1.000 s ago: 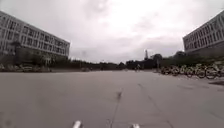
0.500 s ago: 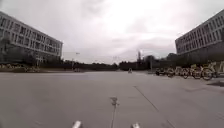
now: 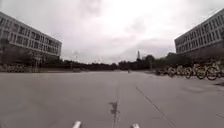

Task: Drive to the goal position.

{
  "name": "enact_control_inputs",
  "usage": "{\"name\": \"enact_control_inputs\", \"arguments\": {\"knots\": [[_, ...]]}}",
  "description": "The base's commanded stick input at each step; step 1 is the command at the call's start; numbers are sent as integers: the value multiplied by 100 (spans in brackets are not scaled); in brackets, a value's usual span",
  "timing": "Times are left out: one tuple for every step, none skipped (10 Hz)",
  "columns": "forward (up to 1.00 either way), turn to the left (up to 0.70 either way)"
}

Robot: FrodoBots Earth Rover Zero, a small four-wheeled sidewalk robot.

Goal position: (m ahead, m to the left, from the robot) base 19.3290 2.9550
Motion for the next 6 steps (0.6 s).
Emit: {"name": "enact_control_inputs", "arguments": {"knots": [[70,0],[70,0],[70,0],[70,0],[70,0],[70,0]]}}
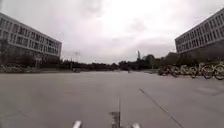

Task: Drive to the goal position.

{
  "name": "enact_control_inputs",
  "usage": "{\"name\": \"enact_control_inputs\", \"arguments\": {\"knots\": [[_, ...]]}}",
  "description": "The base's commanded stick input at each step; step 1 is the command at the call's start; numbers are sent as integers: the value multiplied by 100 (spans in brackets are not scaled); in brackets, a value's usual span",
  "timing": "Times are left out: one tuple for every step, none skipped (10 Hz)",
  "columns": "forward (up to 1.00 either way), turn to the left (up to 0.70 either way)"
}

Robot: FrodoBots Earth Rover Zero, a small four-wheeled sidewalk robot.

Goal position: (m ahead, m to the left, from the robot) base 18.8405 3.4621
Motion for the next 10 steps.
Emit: {"name": "enact_control_inputs", "arguments": {"knots": [[70,0],[70,0],[70,0],[70,0],[70,0],[70,0],[70,0],[70,0],[70,0],[70,0]]}}
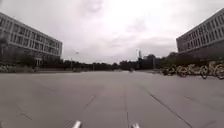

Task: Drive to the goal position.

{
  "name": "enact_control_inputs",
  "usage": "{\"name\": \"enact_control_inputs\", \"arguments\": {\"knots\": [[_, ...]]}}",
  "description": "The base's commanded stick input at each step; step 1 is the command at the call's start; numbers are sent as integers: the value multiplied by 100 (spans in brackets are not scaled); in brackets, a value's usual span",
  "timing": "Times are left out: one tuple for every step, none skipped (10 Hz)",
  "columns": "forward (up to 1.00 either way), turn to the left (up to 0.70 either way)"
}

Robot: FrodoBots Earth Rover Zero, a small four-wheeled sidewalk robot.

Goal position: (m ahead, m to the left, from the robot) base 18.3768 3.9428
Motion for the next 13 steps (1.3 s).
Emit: {"name": "enact_control_inputs", "arguments": {"knots": [[70,0],[70,0],[70,0],[70,0],[70,0],[70,0],[70,0],[70,0],[70,-9],[70,-21],[70,-32],[70,-32],[70,-26]]}}
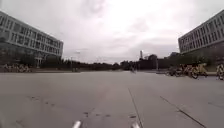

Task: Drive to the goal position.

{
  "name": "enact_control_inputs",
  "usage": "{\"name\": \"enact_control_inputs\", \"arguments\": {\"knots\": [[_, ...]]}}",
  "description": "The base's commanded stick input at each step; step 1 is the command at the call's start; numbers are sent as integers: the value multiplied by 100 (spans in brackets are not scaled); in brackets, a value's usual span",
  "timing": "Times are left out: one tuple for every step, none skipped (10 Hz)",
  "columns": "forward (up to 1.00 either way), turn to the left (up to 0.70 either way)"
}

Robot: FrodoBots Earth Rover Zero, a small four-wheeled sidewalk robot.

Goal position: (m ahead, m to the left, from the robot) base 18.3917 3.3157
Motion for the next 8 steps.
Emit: {"name": "enact_control_inputs", "arguments": {"knots": [[70,-9],[70,0],[70,0],[70,0],[70,0],[70,0],[70,0],[70,0]]}}
